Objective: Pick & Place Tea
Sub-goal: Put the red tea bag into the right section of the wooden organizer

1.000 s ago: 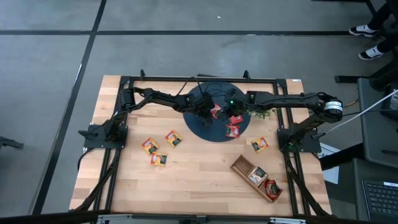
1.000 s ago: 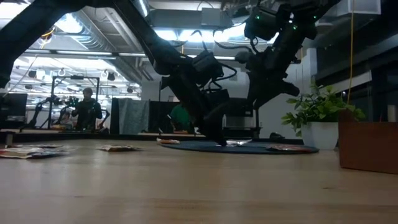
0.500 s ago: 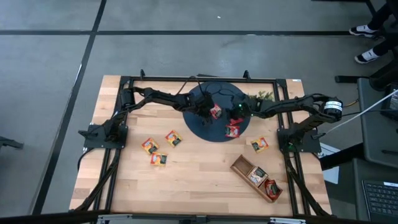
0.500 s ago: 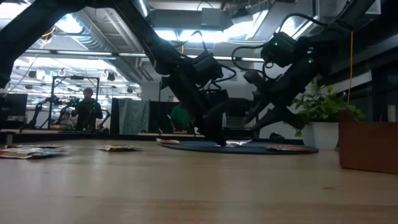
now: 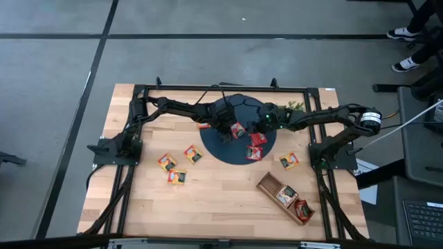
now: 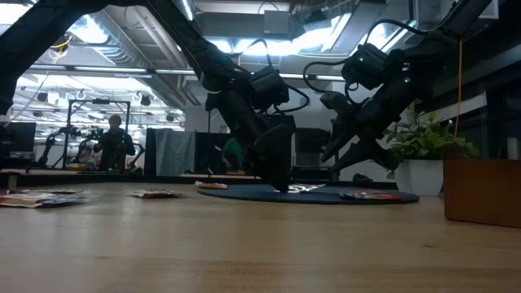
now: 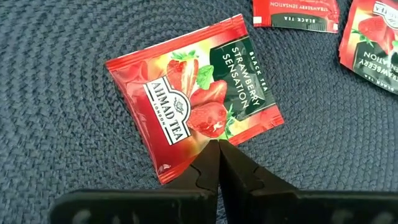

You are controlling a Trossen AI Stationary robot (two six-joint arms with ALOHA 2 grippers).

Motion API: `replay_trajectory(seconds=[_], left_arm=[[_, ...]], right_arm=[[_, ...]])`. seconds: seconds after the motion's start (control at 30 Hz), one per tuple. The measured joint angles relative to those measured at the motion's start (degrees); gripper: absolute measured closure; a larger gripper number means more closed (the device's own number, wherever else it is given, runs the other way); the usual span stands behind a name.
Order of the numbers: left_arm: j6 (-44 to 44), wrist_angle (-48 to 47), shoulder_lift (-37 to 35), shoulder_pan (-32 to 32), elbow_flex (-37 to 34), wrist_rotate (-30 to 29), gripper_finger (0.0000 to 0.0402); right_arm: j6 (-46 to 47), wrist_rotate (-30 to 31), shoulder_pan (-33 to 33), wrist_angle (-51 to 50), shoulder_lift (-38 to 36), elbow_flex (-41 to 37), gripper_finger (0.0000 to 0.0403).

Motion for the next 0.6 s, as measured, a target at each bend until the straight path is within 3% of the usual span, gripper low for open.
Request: replay_trajectory(seconds=[0.2,0.6], left_arm=[[0.73,-3.83,-0.2,-0.07,-0.05,5.58,0.0399],[0.35,-4.74,-0.51,-2.63,-0.05,3.77,0.0398]], right_arm=[[-0.04,-3.07,1.16,0.32,0.0,0.02,0.0277],[0.15,-5.26,3.52,-0.15,-0.02,0.02,0.0277]])
